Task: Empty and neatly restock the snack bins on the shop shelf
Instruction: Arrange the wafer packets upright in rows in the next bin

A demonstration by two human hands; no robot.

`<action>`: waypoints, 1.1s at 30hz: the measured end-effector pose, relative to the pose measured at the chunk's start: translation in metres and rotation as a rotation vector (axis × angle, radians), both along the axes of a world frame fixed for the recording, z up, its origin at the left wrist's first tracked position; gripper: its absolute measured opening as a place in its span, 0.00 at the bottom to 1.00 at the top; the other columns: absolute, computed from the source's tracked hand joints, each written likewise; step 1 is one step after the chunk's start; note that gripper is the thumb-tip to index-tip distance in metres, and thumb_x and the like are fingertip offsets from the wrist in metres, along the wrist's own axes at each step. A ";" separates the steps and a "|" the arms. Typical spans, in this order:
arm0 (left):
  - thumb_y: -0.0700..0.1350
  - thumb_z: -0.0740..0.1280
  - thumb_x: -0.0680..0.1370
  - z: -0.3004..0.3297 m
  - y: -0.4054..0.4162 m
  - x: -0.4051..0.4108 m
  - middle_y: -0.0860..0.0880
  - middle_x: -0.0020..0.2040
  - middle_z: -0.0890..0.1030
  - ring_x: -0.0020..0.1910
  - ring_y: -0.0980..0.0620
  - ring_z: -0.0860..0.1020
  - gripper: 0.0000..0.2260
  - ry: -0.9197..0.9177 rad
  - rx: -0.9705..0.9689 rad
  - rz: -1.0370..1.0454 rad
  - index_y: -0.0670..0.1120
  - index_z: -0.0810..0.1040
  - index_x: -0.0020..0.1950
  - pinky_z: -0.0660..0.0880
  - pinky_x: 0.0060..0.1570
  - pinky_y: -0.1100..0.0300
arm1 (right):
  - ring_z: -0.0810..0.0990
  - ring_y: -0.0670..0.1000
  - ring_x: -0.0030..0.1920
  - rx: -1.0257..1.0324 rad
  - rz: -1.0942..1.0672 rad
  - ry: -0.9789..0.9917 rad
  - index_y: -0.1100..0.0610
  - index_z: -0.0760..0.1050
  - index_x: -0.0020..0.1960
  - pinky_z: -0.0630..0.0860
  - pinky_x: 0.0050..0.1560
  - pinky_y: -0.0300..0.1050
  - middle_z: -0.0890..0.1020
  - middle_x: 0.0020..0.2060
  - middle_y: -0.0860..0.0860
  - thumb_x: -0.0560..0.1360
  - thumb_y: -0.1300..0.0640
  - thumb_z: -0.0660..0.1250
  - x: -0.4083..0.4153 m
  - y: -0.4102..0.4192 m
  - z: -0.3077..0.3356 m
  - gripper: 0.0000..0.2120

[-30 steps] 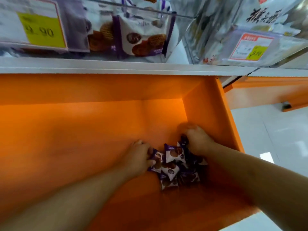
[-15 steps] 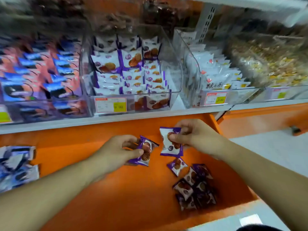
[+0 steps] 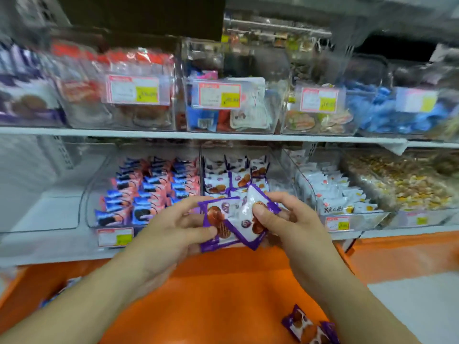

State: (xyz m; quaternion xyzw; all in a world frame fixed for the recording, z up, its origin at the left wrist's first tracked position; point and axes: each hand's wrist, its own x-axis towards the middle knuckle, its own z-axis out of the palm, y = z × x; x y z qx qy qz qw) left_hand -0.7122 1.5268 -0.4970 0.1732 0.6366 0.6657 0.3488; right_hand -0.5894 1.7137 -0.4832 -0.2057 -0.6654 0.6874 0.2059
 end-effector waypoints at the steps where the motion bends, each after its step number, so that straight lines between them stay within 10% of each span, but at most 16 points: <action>1: 0.31 0.72 0.77 0.003 -0.002 -0.003 0.41 0.58 0.86 0.58 0.38 0.84 0.21 0.017 -0.009 0.026 0.49 0.80 0.67 0.75 0.67 0.36 | 0.84 0.55 0.38 -0.041 -0.016 0.021 0.57 0.80 0.58 0.78 0.32 0.42 0.87 0.41 0.60 0.78 0.58 0.74 -0.003 -0.005 -0.002 0.10; 16: 0.31 0.66 0.81 0.004 -0.001 -0.021 0.44 0.55 0.87 0.55 0.44 0.86 0.17 0.005 0.033 0.085 0.48 0.79 0.65 0.83 0.55 0.55 | 0.87 0.57 0.52 -0.090 0.028 0.014 0.68 0.75 0.55 0.82 0.48 0.53 0.87 0.50 0.57 0.80 0.58 0.71 -0.028 -0.007 -0.027 0.13; 23: 0.40 0.75 0.75 -0.005 0.020 0.000 0.46 0.57 0.87 0.58 0.45 0.85 0.19 0.027 -0.021 0.049 0.45 0.80 0.65 0.76 0.67 0.44 | 0.84 0.65 0.51 0.024 -0.063 0.043 0.63 0.76 0.48 0.78 0.59 0.70 0.85 0.45 0.61 0.78 0.53 0.75 -0.021 -0.013 -0.035 0.14; 33: 0.41 0.76 0.73 0.002 0.028 0.013 0.51 0.59 0.87 0.60 0.53 0.84 0.20 0.106 -0.099 -0.047 0.47 0.82 0.64 0.73 0.70 0.49 | 0.87 0.55 0.56 -0.060 0.069 -0.018 0.53 0.83 0.59 0.81 0.63 0.61 0.88 0.53 0.52 0.77 0.53 0.76 -0.010 0.008 -0.032 0.12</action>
